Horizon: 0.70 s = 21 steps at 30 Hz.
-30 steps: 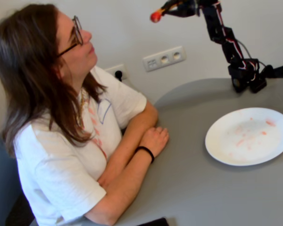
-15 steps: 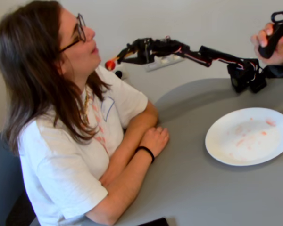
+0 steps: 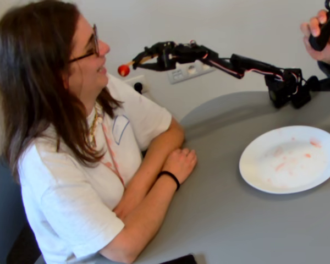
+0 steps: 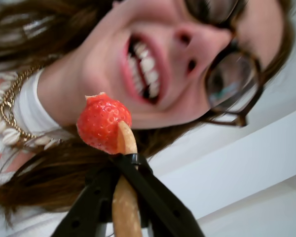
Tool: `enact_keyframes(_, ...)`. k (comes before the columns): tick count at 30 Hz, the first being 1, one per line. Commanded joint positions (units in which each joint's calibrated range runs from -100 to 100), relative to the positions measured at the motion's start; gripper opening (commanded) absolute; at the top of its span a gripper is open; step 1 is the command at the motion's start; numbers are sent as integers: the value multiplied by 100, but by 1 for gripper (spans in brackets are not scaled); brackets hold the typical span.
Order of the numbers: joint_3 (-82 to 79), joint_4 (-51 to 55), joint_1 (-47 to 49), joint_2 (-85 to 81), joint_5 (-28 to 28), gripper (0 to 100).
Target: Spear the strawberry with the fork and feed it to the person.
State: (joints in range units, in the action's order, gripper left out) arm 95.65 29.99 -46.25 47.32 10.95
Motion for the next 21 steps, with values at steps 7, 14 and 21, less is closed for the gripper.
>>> enact_keyframes(7,155,-57,13,-459,-30,1)
enact_keyframes(14,74,-1145,125,24,-46,1)
enact_keyframes(21,128,-1232,132,456,-51,1)
